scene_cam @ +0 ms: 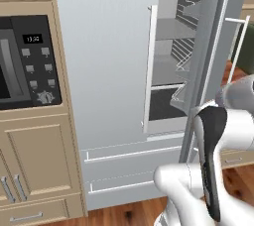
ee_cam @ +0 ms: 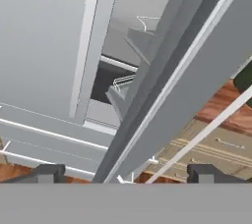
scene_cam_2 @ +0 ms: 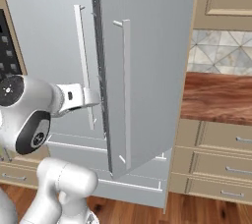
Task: There is a bowl on the dining counter. Grab a lemon wedge from the fridge and place it in the bowl. Then get the liquor bottle and glass cup from the cabinet and place them next to the bowl.
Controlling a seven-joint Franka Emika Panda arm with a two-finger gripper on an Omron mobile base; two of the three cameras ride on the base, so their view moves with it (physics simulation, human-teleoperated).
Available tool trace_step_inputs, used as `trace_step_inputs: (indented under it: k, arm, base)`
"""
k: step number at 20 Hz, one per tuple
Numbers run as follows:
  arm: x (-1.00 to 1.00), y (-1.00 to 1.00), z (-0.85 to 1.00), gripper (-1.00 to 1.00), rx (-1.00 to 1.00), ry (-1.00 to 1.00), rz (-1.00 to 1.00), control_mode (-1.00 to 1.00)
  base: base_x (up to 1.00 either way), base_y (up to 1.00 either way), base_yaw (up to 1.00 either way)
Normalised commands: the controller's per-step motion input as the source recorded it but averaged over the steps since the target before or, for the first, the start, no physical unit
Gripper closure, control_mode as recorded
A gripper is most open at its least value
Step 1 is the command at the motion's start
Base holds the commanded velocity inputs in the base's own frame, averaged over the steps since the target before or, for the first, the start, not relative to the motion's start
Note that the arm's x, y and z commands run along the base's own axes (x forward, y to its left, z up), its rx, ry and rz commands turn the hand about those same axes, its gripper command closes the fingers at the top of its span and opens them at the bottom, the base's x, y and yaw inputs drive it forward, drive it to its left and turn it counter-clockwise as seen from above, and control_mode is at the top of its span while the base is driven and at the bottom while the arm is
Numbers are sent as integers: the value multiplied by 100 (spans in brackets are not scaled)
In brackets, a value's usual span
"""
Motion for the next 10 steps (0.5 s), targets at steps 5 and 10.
trace_step_inputs:
  k: [5,10]
  arm:
    - [31,100,44,-100,-29,5,9,-100]
    - [65,73,45,-100,-24,4,1,-100]
  base:
    - [0,0,0]
    - [0,0,0]
